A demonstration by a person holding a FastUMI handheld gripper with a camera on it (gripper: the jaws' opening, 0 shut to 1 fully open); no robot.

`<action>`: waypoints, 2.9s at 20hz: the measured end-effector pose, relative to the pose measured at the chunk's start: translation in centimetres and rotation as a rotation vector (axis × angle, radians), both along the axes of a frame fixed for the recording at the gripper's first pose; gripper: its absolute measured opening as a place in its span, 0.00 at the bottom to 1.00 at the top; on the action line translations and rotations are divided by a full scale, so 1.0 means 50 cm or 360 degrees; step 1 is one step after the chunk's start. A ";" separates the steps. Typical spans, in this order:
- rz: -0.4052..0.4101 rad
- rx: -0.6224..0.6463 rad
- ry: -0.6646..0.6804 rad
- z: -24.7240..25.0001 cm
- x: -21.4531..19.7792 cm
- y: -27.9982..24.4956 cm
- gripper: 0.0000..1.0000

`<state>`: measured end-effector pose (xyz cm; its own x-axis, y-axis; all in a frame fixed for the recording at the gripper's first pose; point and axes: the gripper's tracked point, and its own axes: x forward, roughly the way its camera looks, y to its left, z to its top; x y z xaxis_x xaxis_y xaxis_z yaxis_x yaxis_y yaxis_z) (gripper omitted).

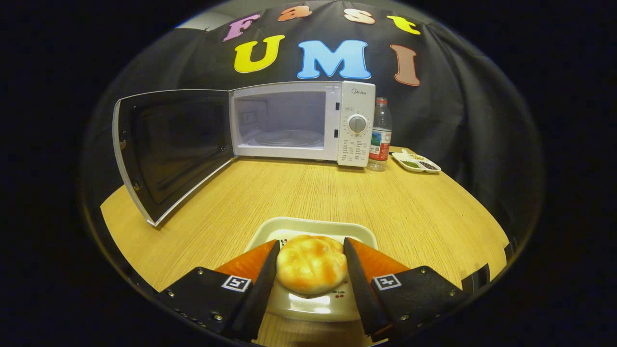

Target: Open the microwave, put the food inside, and close the microwave door.

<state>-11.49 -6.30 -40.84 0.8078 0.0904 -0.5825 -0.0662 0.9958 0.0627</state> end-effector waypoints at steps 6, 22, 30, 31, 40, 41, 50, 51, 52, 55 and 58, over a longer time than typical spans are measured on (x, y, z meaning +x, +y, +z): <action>0.0066 0.0048 -0.0117 0.073 0.015 0.021 0.69; 0.0283 0.0054 -0.0413 0.242 0.389 0.212 0.68; 0.0085 0.0342 -0.0350 0.186 0.561 0.275 0.68; 0.0037 0.0364 -0.0372 0.184 0.576 0.272 0.69; -0.0316 0.0820 -0.0417 0.118 0.710 0.262 0.69; -0.0347 0.0856 -0.0427 0.112 0.725 0.258 0.68; -0.0461 0.1009 -0.0324 0.038 0.791 0.265 0.68; -0.0481 0.1038 -0.0305 0.027 0.798 0.265 0.74; -0.0480 0.1077 -0.0293 0.024 0.801 0.271 0.76; -0.0530 0.1085 -0.0333 0.021 0.821 0.264 0.87; -0.0501 0.1088 -0.0318 0.019 0.824 0.275 0.96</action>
<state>29.69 7.48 -39.90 0.9389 0.1260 -0.3204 0.1385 0.7138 0.6865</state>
